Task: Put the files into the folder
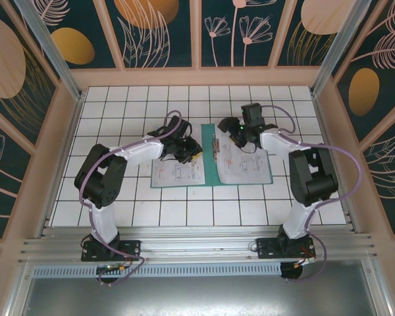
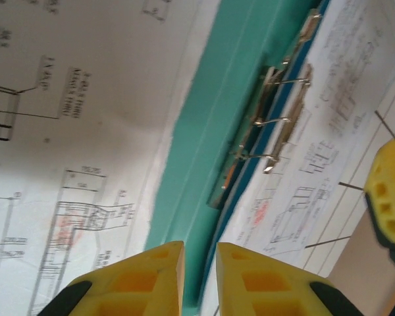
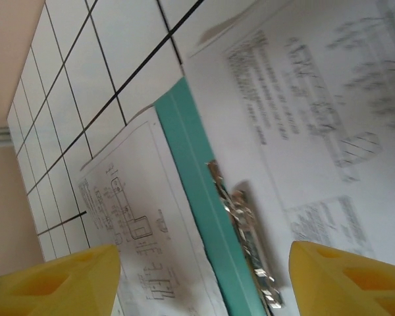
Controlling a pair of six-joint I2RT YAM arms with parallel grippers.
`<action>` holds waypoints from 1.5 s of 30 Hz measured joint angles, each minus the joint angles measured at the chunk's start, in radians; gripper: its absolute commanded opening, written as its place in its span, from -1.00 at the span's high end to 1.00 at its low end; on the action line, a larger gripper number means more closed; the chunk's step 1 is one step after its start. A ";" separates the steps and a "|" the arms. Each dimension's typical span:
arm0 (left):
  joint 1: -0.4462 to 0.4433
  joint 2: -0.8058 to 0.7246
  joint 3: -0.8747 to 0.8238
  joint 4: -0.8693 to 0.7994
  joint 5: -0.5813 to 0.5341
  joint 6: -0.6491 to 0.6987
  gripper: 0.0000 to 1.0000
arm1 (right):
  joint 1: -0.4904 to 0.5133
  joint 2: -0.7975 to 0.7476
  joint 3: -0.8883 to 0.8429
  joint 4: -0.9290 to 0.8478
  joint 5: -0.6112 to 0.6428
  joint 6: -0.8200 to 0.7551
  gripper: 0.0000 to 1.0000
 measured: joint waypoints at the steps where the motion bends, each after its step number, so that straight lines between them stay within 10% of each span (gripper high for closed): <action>1: 0.005 0.000 -0.011 0.000 0.000 0.006 0.59 | 0.008 0.030 0.033 -0.006 0.000 -0.008 -0.39; 45: 0.045 -0.018 -0.153 -0.010 -0.010 0.063 0.62 | 0.053 0.377 0.426 -0.189 -0.030 -0.076 -0.36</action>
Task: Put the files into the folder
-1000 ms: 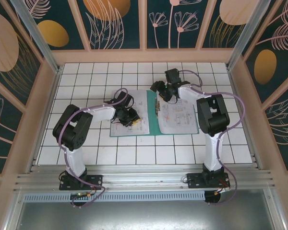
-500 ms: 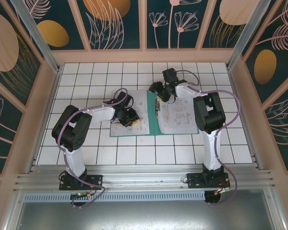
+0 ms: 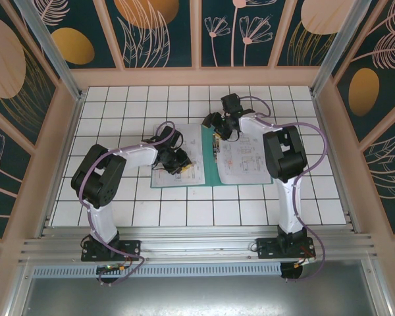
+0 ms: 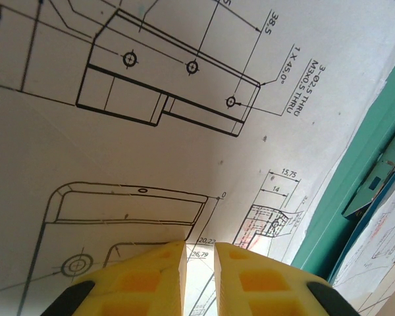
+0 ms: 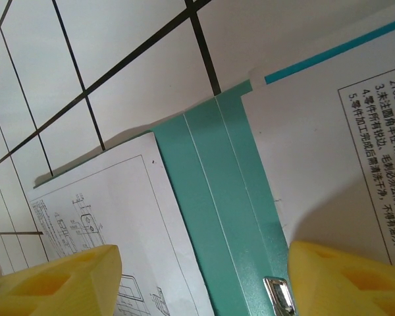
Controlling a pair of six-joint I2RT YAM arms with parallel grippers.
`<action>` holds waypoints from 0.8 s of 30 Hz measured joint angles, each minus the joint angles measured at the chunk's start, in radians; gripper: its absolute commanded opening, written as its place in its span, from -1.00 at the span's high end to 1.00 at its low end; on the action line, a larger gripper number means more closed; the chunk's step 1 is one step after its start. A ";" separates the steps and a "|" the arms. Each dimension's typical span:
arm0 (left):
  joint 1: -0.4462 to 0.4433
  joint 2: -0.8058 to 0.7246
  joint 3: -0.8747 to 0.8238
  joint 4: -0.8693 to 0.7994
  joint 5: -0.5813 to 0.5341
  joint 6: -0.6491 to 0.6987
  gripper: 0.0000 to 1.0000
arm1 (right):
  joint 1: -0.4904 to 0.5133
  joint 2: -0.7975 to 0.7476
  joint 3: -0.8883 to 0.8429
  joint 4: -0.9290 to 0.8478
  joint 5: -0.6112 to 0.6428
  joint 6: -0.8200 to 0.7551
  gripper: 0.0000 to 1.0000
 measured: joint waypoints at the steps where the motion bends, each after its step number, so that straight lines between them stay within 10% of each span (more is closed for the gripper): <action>1: 0.000 0.000 0.000 0.000 0.000 0.000 0.62 | 0.000 0.002 0.000 -0.001 -0.001 -0.001 -0.36; 24: 0.000 0.000 -0.006 0.003 0.002 0.000 0.62 | 0.000 0.001 0.018 -0.003 -0.053 -0.029 -0.37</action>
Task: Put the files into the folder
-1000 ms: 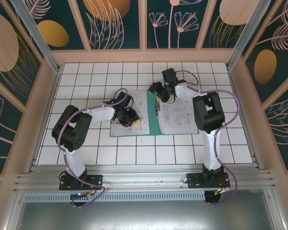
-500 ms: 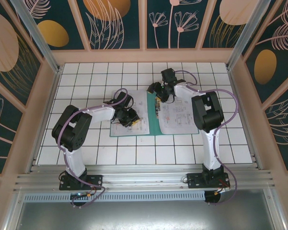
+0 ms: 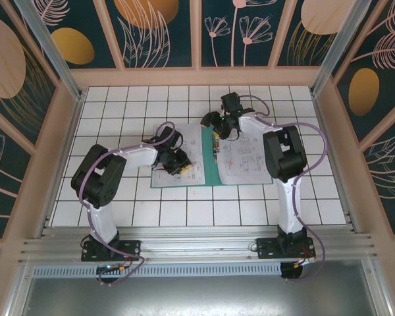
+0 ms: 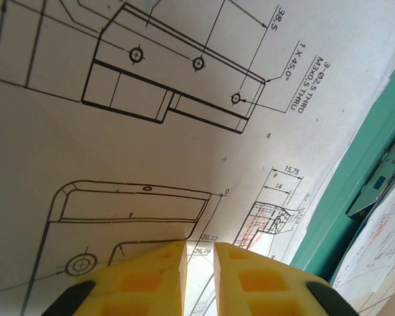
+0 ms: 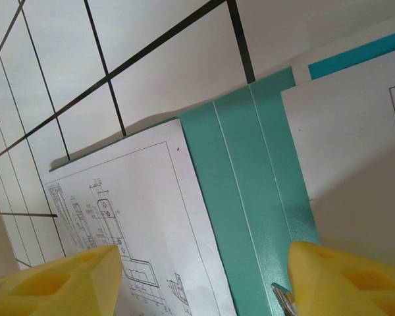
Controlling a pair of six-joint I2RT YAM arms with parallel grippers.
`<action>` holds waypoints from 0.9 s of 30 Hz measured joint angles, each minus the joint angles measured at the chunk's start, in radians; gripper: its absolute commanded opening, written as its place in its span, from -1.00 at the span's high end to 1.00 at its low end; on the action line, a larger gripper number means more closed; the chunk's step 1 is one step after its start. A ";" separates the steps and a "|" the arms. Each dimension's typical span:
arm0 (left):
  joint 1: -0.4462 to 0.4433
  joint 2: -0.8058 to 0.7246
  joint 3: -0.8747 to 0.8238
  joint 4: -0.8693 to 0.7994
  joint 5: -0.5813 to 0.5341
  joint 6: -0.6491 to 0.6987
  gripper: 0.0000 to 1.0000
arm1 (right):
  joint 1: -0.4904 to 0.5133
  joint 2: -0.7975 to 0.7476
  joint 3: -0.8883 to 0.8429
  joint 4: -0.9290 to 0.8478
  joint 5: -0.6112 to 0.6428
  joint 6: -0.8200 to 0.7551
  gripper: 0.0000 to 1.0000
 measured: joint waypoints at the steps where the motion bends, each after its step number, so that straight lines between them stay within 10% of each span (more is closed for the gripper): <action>1: 0.000 0.000 0.000 0.000 0.000 0.000 0.63 | 0.000 0.000 0.002 0.000 -0.003 -0.005 -0.37; 27: 0.000 0.000 0.000 0.000 0.000 0.000 0.63 | 0.033 -0.211 -0.168 0.030 -0.080 -0.062 -0.36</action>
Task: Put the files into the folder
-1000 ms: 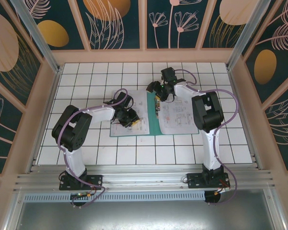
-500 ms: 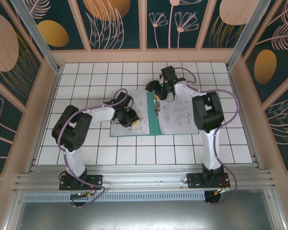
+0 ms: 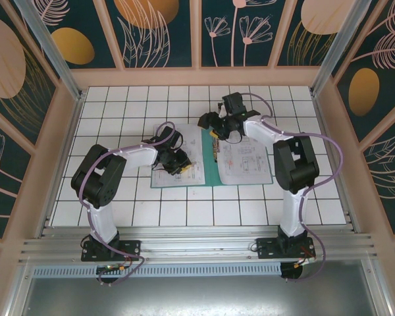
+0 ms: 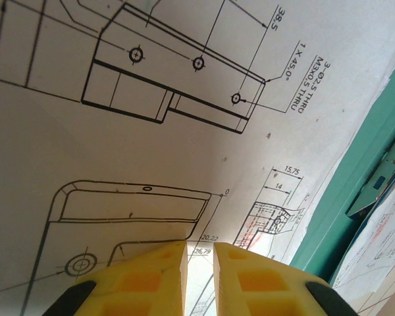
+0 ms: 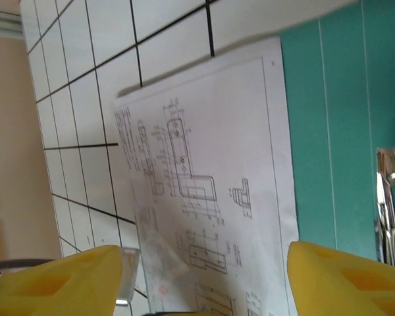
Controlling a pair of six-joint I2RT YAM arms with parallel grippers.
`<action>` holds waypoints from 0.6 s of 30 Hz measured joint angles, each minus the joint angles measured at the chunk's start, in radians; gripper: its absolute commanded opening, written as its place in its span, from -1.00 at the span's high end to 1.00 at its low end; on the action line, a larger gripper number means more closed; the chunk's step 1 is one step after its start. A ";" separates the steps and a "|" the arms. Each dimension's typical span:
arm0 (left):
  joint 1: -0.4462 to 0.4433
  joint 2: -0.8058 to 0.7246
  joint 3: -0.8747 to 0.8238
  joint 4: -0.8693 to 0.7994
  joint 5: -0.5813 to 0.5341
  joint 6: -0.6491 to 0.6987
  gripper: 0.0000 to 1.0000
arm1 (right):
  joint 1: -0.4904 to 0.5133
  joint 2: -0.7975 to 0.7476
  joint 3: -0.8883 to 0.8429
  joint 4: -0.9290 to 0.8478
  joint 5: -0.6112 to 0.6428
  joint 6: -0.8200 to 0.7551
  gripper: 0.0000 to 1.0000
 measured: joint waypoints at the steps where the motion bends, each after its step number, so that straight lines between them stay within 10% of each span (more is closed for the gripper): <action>1: 0.000 0.000 0.000 0.000 0.000 0.000 0.63 | 0.000 -0.005 -0.010 0.000 0.001 0.000 -0.36; 18: 0.000 0.000 0.000 0.001 0.000 0.000 0.63 | -0.052 0.201 0.249 -0.194 0.098 -0.070 -0.35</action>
